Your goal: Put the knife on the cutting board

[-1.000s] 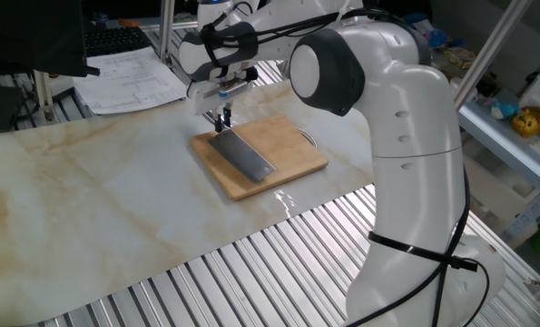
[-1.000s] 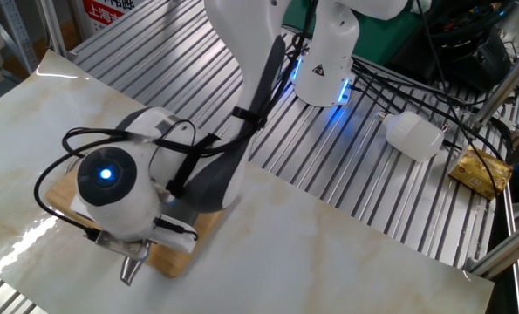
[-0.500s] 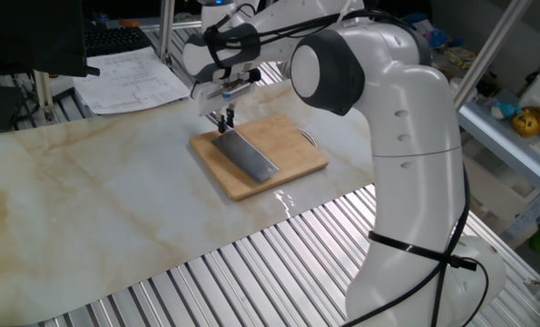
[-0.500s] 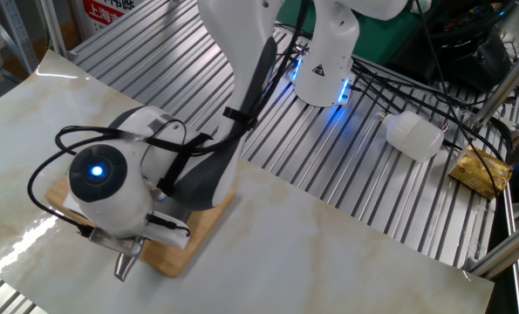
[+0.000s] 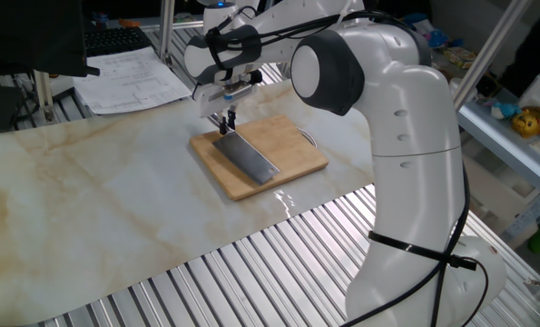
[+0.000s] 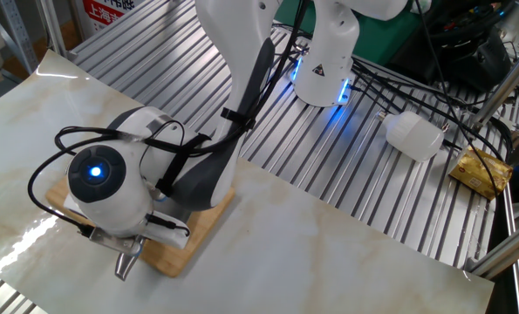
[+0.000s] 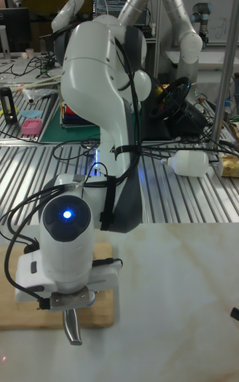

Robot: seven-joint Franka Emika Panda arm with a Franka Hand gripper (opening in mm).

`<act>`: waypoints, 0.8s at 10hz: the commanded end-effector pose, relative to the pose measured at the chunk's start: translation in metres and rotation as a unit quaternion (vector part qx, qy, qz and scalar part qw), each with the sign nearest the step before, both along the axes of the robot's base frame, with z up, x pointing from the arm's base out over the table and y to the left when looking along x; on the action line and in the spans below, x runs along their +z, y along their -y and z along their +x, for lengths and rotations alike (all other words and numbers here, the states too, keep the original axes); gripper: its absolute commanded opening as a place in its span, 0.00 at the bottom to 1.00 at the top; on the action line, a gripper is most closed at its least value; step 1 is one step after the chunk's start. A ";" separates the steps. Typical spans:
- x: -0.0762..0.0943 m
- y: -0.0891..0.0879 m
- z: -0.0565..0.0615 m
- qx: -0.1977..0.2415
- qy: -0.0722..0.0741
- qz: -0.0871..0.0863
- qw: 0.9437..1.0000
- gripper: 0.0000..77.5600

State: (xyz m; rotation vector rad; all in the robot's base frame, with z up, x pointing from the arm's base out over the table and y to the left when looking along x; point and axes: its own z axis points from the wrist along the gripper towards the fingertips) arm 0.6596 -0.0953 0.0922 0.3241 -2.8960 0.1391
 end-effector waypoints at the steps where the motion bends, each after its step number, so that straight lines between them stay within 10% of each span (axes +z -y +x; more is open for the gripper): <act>1: -0.007 0.014 0.002 -0.010 0.003 0.008 1.000 0.02; 8: -0.014 0.010 0.002 -0.016 0.009 0.006 1.000 0.02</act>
